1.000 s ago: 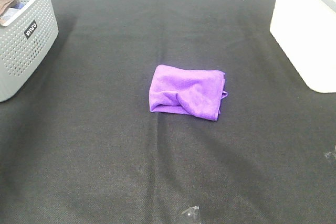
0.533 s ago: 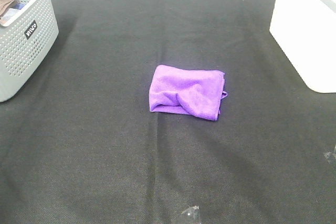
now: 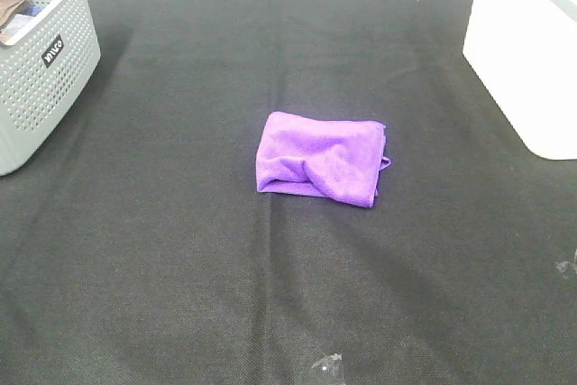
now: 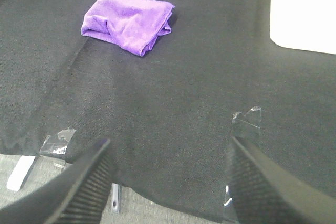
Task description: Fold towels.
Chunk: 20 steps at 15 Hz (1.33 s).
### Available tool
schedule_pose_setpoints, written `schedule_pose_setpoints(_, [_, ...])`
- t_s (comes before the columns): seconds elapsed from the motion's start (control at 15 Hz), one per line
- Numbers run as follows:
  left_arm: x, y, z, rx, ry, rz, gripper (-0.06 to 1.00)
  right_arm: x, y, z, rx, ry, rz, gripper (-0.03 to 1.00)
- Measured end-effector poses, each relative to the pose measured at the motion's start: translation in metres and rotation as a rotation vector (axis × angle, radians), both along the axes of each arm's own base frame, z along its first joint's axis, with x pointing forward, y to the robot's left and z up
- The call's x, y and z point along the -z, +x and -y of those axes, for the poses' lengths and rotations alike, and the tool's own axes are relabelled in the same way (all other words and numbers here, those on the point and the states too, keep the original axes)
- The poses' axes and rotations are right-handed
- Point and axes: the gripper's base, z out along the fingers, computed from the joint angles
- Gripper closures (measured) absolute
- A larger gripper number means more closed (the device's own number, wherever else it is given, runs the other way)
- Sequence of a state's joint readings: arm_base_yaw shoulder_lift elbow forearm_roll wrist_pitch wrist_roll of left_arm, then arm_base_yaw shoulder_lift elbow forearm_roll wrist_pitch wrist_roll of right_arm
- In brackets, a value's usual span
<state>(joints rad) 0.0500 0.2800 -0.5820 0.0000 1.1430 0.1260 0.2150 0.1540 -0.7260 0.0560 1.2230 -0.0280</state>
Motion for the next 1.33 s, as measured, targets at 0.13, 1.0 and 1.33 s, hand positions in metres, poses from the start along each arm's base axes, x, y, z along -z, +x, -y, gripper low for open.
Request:
schedule_pose_setpoints(0.13, [0.007,-0.015,0.000,-0.031,-0.020,0.086,0.27,0.015,-0.008,0.002,0.000,0.004,0.021,0.37])
schedule_pose_setpoints(1.0, [0.011,-0.038,0.000,-0.089,-0.080,0.286,0.27,0.067,0.009,-0.001,0.004,-0.011,-0.002,0.37])
schedule_pose_setpoints(1.33, [0.011,-0.038,0.000,-0.091,-0.083,0.286,0.27,0.067,0.009,-0.001,0.004,-0.011,-0.002,0.37])
